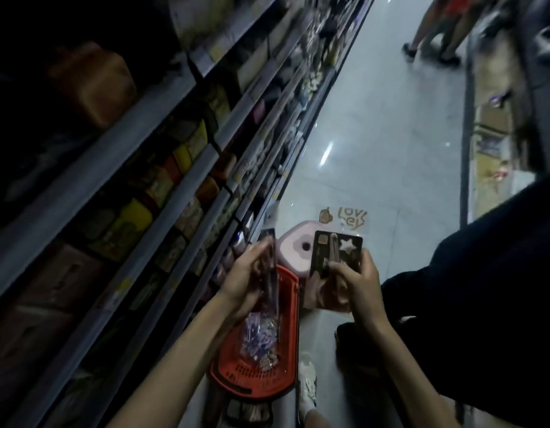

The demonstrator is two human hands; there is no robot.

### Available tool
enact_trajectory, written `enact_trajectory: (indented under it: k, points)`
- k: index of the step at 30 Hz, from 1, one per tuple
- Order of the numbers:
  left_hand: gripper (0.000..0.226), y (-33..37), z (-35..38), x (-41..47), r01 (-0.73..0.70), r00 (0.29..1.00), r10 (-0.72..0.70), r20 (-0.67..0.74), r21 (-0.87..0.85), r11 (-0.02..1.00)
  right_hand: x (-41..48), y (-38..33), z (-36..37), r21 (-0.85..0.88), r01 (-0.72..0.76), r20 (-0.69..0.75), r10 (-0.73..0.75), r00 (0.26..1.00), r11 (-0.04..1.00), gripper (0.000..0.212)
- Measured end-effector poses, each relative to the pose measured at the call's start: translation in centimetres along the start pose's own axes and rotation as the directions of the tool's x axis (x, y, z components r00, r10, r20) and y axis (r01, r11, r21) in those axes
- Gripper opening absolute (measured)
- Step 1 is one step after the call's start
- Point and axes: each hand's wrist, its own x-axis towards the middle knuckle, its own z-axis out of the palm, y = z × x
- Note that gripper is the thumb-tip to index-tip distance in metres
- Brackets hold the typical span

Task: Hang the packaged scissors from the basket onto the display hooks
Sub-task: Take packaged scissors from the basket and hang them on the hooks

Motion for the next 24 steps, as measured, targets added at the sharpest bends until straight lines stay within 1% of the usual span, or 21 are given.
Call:
enact_trajectory:
  k: [3,6,9,12,16,20,22,24]
  points:
    - [0.034,1.3,1.9,-2.2,-0.034,0.997,0.029,0.073,0.062,0.997,-3.6,-2.1,-0.9,0.028,0.026,-0.054,-0.024,0.998,0.999,0.017]
    - [0.038,2.6,3.2,-4.0,-0.088,0.994,0.081,0.077,0.088,0.992,-7.1,-4.4,-1.7,0.004,0.075,-0.137,-0.074,0.988,0.997,0.019]
    - [0.042,4.2,4.5,-6.2,-0.154,0.983,0.140,0.123,0.111,0.982,-10.6,-6.6,-2.9,0.004,0.136,-0.215,-0.132,0.968,0.991,0.019]
    - [0.043,5.3,6.3,-9.2,-0.252,0.962,0.219,0.161,0.232,0.939,-14.1,-8.8,-4.4,0.000,0.181,-0.265,-0.175,0.948,0.983,0.017]
    - [0.030,6.1,9.8,-14.2,-0.402,0.911,0.345,0.225,0.299,0.866,-18.7,-11.7,-6.9,0.008,0.249,-0.275,-0.237,0.932,0.969,0.012]
    - [0.030,6.0,13.7,-20.0,-0.520,0.847,0.430,0.312,0.322,0.791,-23.4,-14.0,-10.0,0.046,0.338,-0.275,-0.313,0.909,0.940,0.013]
    - [0.030,5.5,15.5,-23.0,-0.553,0.825,0.450,0.342,0.327,0.766,-26.0,-15.1,-11.9,0.042,0.389,-0.296,-0.361,0.884,0.920,0.020]
    - [0.033,4.4,17.1,-25.9,-0.561,0.818,0.446,0.363,0.336,0.756,-28.7,-15.8,-14.2,0.017,0.420,-0.323,-0.392,0.861,0.907,0.029]
